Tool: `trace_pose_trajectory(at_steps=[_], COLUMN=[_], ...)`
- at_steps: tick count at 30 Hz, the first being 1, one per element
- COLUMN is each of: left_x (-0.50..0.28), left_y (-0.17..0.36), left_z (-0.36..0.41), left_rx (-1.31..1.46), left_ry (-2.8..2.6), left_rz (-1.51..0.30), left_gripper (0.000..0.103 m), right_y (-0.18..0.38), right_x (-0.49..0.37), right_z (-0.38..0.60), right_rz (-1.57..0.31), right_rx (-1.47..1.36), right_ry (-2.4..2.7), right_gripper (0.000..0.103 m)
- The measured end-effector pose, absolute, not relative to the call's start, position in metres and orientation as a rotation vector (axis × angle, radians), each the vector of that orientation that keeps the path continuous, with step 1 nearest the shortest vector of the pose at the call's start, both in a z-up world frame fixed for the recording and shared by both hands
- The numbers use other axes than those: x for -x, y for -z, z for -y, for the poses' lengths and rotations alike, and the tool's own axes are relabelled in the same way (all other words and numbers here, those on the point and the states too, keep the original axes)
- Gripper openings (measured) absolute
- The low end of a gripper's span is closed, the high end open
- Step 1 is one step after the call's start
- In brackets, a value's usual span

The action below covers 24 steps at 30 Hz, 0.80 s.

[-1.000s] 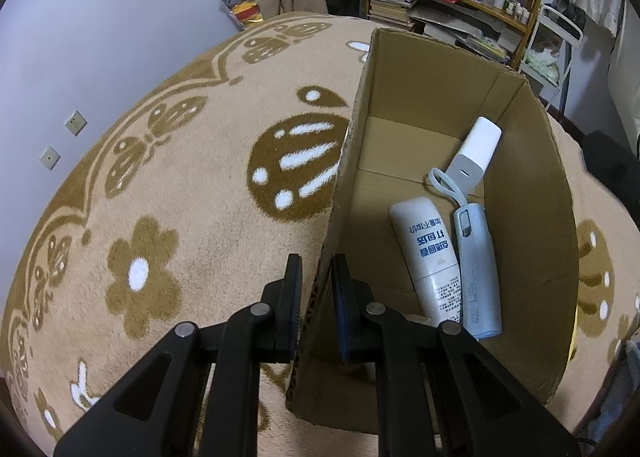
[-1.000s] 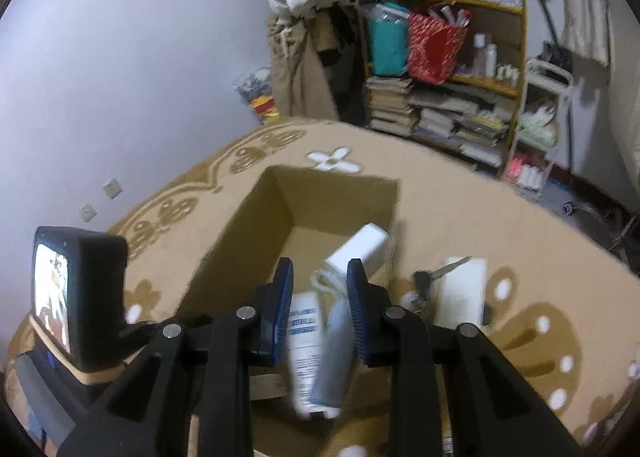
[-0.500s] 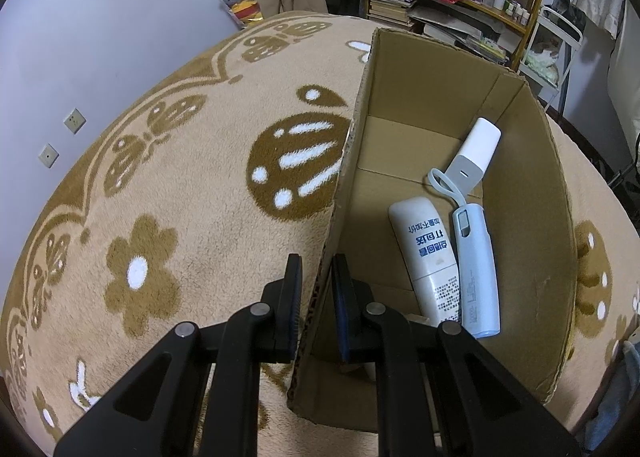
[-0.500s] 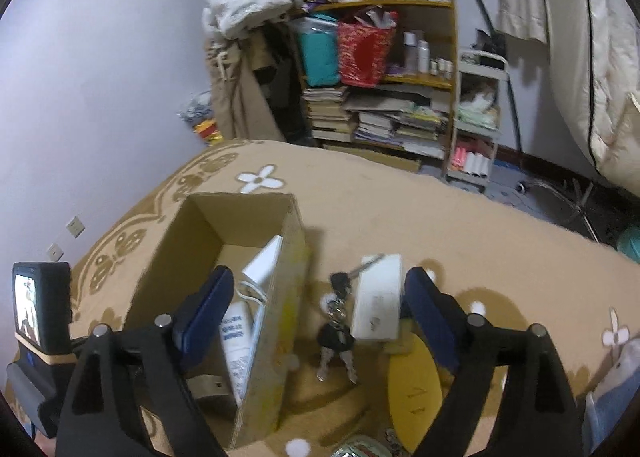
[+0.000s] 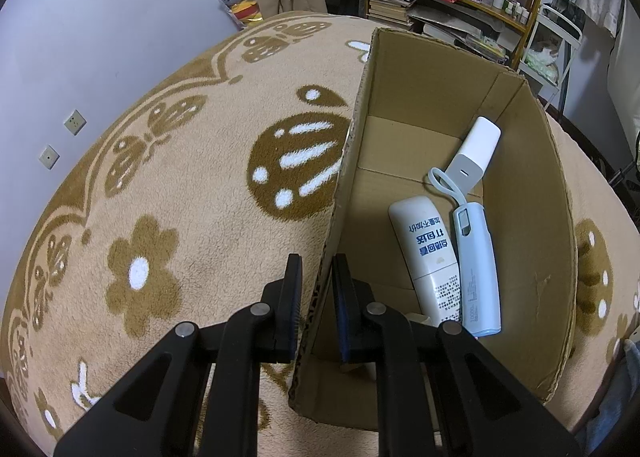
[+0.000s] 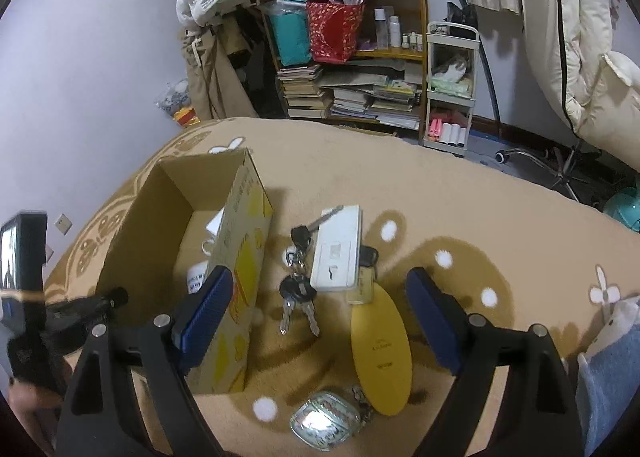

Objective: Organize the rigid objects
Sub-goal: 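Move the right tool back over the green cartoon tin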

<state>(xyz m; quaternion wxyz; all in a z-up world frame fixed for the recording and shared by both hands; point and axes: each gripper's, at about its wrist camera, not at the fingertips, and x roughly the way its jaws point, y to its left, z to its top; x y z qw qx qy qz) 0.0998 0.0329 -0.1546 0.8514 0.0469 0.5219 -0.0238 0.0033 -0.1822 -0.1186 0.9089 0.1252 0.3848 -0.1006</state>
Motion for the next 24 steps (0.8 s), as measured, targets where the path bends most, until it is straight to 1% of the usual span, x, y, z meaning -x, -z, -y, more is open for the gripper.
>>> trace_pose_trajectory(at_steps=[11, 14, 17, 24], left_x=[-0.099, -0.097, -0.096, -0.096], left_y=[0.154, 0.152, 0.152, 0.152], left_z=[-0.034, -0.033, -0.033, -0.033], left_rx=[-0.116, -0.127, -0.126, -0.126], left_ry=[0.047, 0.044, 0.045, 0.044], left_rz=[-1.095, -1.090, -1.089, -1.089], left_gripper=[0.014, 0.014, 0.014, 0.014], right_y=[0.143, 0.155, 0.169, 0.191], right_x=[0.023, 0.025, 0.028, 0.028], right_z=[0.172, 0.172, 0.169, 0.157], right_rz=[-0.850, -0.885, -0.921, -1.004], right_rx=[-0.221, -0.227, -0.221, -0.188], right_ry=[0.168, 0.148, 0.115, 0.080], right_gripper=[0.092, 0.086, 0.083, 0.082])
